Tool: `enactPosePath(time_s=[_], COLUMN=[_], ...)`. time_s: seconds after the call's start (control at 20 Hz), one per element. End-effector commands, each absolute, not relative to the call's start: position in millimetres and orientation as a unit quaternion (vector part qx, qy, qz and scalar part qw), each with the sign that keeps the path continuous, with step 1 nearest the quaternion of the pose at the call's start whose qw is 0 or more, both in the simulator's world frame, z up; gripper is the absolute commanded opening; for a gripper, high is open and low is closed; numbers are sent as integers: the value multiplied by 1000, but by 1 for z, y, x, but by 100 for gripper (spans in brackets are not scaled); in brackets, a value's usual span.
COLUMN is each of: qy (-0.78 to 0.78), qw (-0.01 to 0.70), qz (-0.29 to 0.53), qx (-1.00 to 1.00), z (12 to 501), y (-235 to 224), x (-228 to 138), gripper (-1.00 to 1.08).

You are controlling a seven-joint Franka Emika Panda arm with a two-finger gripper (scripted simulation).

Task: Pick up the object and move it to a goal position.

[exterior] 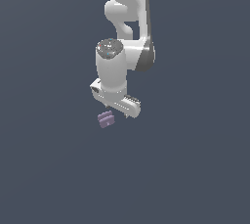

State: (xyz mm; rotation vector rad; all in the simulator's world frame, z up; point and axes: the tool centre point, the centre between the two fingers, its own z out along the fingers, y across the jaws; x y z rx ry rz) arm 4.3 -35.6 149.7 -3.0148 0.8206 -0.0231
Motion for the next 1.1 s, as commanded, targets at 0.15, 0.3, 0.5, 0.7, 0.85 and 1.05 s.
enactPosePath(time_s=[0.15, 0.3, 0.5, 0.7, 0.85, 1.05], qy=[355, 402, 454, 491, 511, 526], qw=[7, 6, 4, 2, 1, 0], qz=[-3, -2, -1, 0, 0, 0], qx=[-935, -915, -891, -871, -860, -850], z=[133, 125, 116, 109, 105, 103], y=[-54, -64, -75, -84, -88, -92], x=[0, -2, -5, -8, -9, -10], gripper=[100, 100, 100, 100, 100, 100])
